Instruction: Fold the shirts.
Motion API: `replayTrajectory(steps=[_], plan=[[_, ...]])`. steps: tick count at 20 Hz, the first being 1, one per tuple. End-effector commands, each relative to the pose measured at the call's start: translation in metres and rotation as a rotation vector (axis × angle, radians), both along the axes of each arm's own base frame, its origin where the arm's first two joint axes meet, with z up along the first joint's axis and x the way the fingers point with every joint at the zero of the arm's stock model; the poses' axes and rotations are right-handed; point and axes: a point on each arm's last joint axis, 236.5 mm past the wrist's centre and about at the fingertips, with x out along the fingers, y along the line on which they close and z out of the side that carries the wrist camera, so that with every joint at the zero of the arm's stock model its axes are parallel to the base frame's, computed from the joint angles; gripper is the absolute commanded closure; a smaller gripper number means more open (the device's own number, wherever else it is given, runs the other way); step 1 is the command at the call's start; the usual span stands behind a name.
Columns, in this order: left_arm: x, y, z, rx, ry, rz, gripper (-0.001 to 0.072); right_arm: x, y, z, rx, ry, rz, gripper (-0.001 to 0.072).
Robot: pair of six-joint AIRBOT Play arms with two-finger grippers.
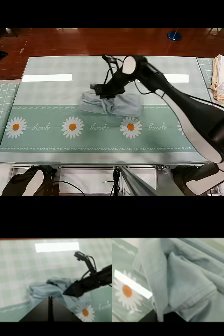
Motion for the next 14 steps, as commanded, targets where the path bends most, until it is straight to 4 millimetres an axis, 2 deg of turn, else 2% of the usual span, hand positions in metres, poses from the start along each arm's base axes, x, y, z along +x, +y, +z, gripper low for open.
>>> replayTrajectory(steps=[1,2,3,6,8,9,10,11,12,14], plan=[[-0.006,-0.002,-0.024,-0.005,0.079,-0.019,0.0676,0.016,0.046,-0.007,0.125,-0.035,-0.098,0.0392],[-0.007,-0.002,-0.032,-0.008,0.105,-0.023,0.0676,0.023,0.056,-0.002,0.174,-0.053,-0.131,0.0238],[-0.007,-0.002,-0.042,-0.014,0.133,-0.026,0.0676,0.032,0.065,0.007,0.226,-0.079,-0.166,0.0211],[-0.007,-0.002,-0.074,-0.021,0.206,-0.041,0.0676,0.061,0.073,0.04,0.348,-0.165,-0.266,0.0211],[-0.008,-0.002,-0.106,-0.04,0.289,-0.047,0.0673,0.07,0.066,0.06,0.37,-0.211,-0.281,0.0212],[-0.009,-0.003,-0.125,-0.048,0.335,-0.055,0.0623,0.07,0.055,0.068,0.356,-0.22,-0.263,0.0212],[-0.01,-0.003,-0.144,-0.058,0.377,-0.059,0.0504,0.069,0.039,0.072,0.317,-0.22,-0.237,0.0213],[-0.009,-0.002,-0.163,-0.075,0.422,-0.05,0.04,0.067,0.012,0.071,0.238,-0.217,-0.204,0.0213],[-0.007,-0.001,-0.18,-0.089,0.456,-0.04,0.0363,0.065,-0.021,0.067,0.132,-0.215,-0.172,0.0213],[-0.003,-0.002,-0.214,-0.085,0.497,-0.058,0.0362,0.056,-0.113,0.054,-0.158,-0.189,-0.116,0.0212]])
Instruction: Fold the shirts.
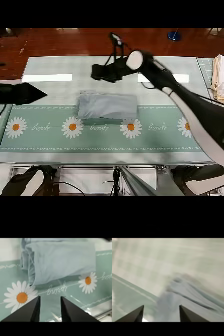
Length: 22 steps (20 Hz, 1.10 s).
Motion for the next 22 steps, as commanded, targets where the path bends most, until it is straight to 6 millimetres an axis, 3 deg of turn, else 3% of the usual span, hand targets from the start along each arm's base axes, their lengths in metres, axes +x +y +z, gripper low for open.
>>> replayTrajectory(steps=[1,2,3,4,6,11,12,15,19,21,22], plan=[[0.003,-0.005,-0.062,-0.014,0.096,-0.027,0.0361,-0.02,-0.154,-0.019,-0.485,0.096,0.048,0.0212],[0.004,-0.011,-0.077,-0.016,0.12,-0.048,0.0348,-0.028,-0.203,-0.024,-0.626,0.156,0.051,0.02],[0.007,-0.02,-0.092,-0.013,0.141,-0.078,0.0199,-0.04,-0.246,-0.029,-0.729,0.236,0.065,0.0189],[0.011,-0.03,-0.105,-0.011,0.162,-0.101,0.0082,-0.049,-0.271,-0.034,-0.751,0.303,0.076,0.0188],[0.016,-0.051,-0.134,0.018,0.176,-0.204,0.0075,-0.063,-0.292,-0.046,-0.658,0.422,0.063,0.0188],[0.01,-0.064,-0.203,0.045,0.347,-0.267,0.0075,-0.075,-0.274,-0.059,-0.34,0.501,0.1,0.0171],[0.008,-0.064,-0.213,0.046,0.368,-0.28,0.0075,-0.075,-0.271,-0.063,-0.311,0.494,0.106,0.0134],[0.012,-0.062,-0.232,0.055,0.381,-0.277,0.0076,-0.079,-0.265,-0.08,-0.275,0.5,0.113,0.0135],[0.029,-0.059,-0.237,0.078,0.318,-0.253,0.0077,-0.086,-0.256,-0.094,-0.233,0.511,0.126,0.0136],[0.036,-0.063,-0.234,0.064,0.276,-0.263,0.0143,-0.084,-0.255,-0.097,-0.225,0.505,0.12,0.0136],[0.041,-0.067,-0.231,0.045,0.252,-0.259,0.0328,-0.083,-0.253,-0.097,-0.218,0.5,0.116,0.0137]])
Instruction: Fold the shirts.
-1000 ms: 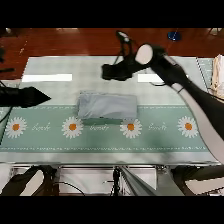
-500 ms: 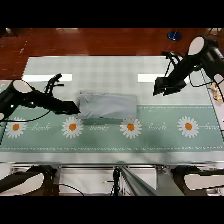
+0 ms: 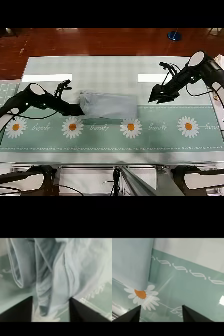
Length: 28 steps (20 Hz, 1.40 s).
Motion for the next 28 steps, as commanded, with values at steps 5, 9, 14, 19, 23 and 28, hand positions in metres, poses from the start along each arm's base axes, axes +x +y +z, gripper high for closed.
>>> replayTrajectory(steps=[5,9,14,19,23,28], plan=[[0.03,-0.033,0.038,-0.172,-0.118,-0.017,0.0676,0.007,0.012,-0.001,0.059,-0.031,-0.025,0.0137],[0.036,-0.05,0.095,-0.259,-0.108,-0.092,0.0677,0.015,0.017,0.001,0.081,-0.055,-0.046,0.0137],[0.063,-0.052,0.147,-0.267,-0.19,-0.105,0.0678,0.019,0.028,0.004,0.134,-0.061,-0.076,0.0137],[0.061,-0.03,0.12,-0.142,-0.136,-0.107,0.0677,-0.001,0.064,-0.015,0.322,0.03,-0.186,0.0136],[0.056,-0.028,0.102,-0.128,-0.079,-0.118,0.0676,-0.006,0.077,-0.035,0.393,0.05,-0.285,0.0136],[0.057,-0.028,0.086,-0.127,-0.041,-0.115,0.0676,0.002,0.107,-0.05,0.338,-0.043,-0.272,0.0136]])
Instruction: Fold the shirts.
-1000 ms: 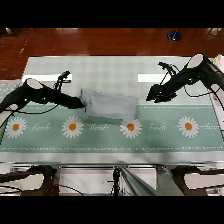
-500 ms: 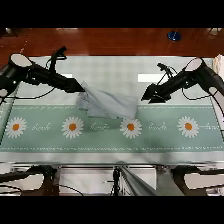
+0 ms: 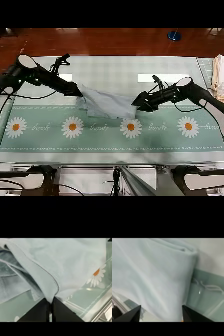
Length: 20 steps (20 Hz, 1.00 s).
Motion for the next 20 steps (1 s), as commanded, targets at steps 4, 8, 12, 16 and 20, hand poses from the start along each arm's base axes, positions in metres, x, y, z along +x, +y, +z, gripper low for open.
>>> replayTrajectory(steps=[4,8,12,16,20], plan=[[-0.003,0.01,-0.036,0.056,0.072,-0.017,0.0676,0.005,0.041,-0.026,-0.063,-0.059,-0.024,0.0136],[-0.005,0.016,-0.046,0.084,0.088,-0.028,0.0676,0.006,0.044,-0.016,-0.043,-0.082,-0.019,0.0136],[-0.005,0.016,-0.046,0.084,0.088,-0.028,0.0676,0.0,0.006,0.021,-0.091,-0.109,-0.006,0.0137],[-0.006,0.015,-0.046,0.083,0.089,-0.028,0.0677,-0.013,-0.045,0.007,-0.271,-0.073,0.028,0.0137],[-0.006,0.015,-0.046,0.083,0.091,-0.029,0.0676,0.002,-0.028,-0.018,-0.258,-0.075,-0.013,0.0137]])
